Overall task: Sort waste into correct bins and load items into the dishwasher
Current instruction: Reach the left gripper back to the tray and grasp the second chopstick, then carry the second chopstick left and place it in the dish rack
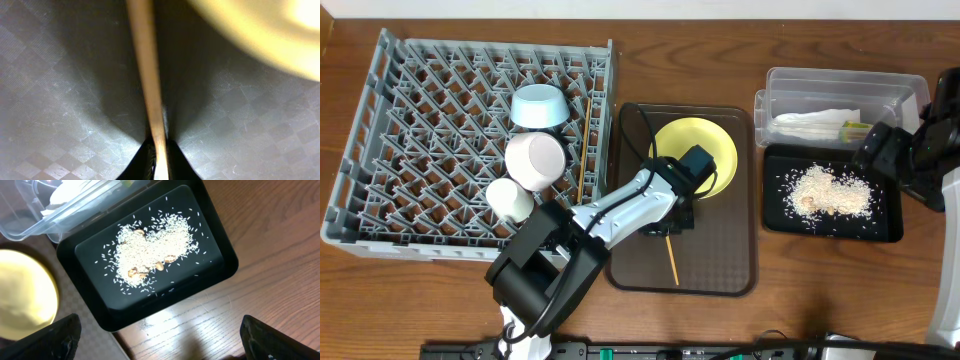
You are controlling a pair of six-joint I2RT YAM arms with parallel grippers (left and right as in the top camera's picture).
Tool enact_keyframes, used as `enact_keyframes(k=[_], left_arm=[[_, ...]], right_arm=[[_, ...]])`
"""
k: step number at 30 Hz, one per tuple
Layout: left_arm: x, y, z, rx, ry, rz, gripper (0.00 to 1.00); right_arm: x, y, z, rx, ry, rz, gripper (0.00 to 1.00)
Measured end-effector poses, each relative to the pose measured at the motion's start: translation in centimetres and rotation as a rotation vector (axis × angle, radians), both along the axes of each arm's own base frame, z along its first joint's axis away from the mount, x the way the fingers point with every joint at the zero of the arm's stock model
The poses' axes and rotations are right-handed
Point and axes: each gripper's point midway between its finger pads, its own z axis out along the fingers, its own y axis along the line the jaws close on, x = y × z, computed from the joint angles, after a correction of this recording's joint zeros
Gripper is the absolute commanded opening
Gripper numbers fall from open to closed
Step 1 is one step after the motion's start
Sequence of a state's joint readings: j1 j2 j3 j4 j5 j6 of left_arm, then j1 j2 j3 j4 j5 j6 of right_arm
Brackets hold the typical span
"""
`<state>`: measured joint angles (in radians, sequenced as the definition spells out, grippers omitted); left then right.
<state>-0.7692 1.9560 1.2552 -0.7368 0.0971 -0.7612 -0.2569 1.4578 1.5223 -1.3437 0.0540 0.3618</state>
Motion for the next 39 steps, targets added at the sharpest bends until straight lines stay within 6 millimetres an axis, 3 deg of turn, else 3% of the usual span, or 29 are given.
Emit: enact_keyframes(k=[11,15,18,25,29,34,39], left_arm=[[0.1,0.1,0.0,-0.003,0.001,0.005,0.08],[1.1,1.1,0.4,-0.008,-0.004,0.023,0.08],[3.1,2.6,2.4,-0.041,-0.055,0.02,0.08],[7.2,6.1,13.0,-0.122,-0.375,-0.133,0.08],[8.7,9.5,16.5,-0.043,-0.513,-0.147,0.08],[10.7,14.1,17.0,0.072,-0.555,-0.092,0.08],[12.2,16.1,16.0,0.112,-0.55,-0.049,0.08]], right_arm=[[0.0,0.0,0.0,0.002,0.001,0.001,0.99],[0.0,0.1,0.0,0.003,0.001,0.001,0.99],[0.0,0.0,0.0,0.003,0.001,0.001,0.99],[0.0,0.0,0.0,0.002,-0.002,0.001,0.99],[0.0,0.0,0.0,0.002,-0.001,0.001,0.99],[0.0,0.0,0.0,0.002,-0.002,0.001,0.99],[0.0,0.0,0.0,0.002,-0.002,0.001,0.99]])
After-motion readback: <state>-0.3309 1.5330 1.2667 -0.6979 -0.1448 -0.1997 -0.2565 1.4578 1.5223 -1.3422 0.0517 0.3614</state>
